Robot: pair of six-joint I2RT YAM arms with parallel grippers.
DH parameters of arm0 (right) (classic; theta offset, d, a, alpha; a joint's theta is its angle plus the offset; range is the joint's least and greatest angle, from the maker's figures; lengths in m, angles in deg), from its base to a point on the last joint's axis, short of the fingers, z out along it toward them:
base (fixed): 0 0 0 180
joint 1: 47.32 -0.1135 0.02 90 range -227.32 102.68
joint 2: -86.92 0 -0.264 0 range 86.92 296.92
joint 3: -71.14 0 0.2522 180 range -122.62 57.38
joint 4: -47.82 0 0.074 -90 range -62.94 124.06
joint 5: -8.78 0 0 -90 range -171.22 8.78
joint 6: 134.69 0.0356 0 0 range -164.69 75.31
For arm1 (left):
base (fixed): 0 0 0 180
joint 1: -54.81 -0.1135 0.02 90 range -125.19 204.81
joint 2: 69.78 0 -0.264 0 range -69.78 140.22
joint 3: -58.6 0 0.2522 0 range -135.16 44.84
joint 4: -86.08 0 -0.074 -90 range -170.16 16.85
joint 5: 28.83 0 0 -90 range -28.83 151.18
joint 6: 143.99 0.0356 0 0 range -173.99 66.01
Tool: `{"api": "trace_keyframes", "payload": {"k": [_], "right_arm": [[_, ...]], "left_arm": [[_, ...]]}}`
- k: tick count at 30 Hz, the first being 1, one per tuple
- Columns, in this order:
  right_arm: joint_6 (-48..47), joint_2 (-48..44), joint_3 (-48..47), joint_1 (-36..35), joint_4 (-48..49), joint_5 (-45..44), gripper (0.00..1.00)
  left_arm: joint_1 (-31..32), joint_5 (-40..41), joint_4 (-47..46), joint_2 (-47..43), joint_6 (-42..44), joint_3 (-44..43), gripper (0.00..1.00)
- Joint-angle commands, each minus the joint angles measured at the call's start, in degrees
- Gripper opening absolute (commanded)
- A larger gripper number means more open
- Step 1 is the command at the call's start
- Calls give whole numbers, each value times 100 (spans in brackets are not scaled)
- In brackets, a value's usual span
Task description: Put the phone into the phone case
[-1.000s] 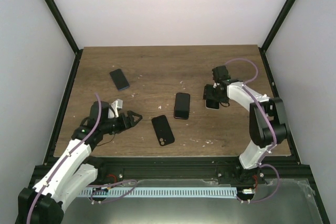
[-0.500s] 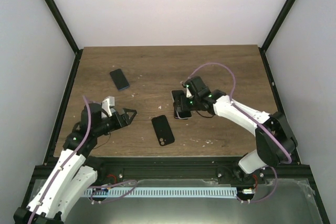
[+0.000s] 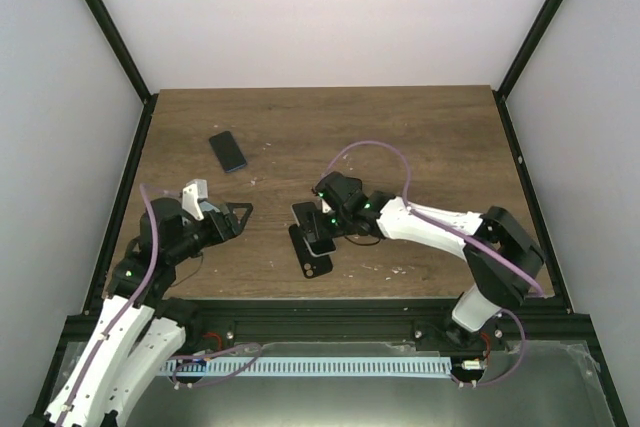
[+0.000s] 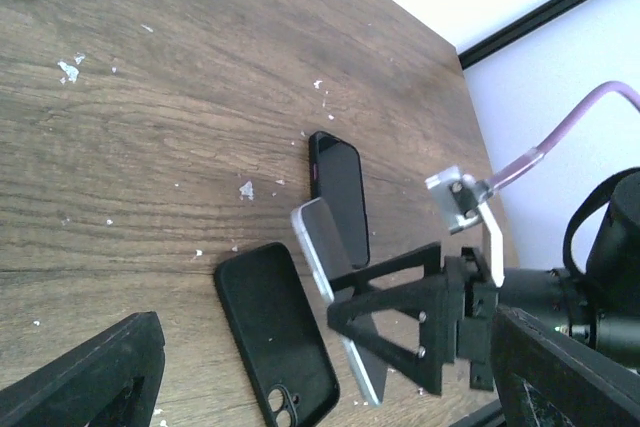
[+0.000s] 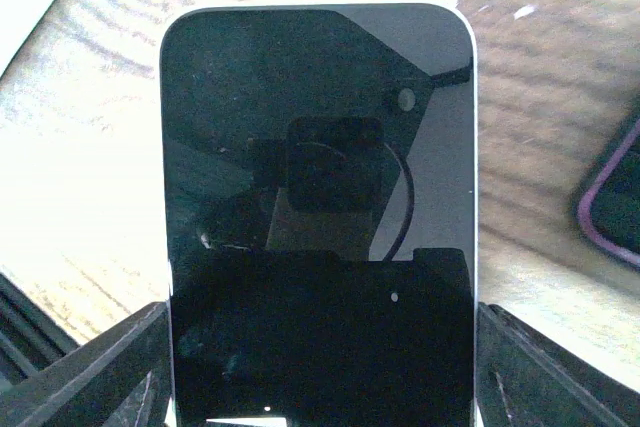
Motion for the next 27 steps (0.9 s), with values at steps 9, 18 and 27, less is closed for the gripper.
{"api": "trace_keyframes", "payload": {"k": [9,18,27], "right_arm": [[691,332,142,-587,773,73,66],[871,610,218,-610,899,-37,66],[955,753,293,-629,874,-112,66]], "left_arm": [[6,-28,133,-135,2,75,88],[6,-8,158,-187,-42,108,88],[6,-30,142,-188,-52,173,87]]}}
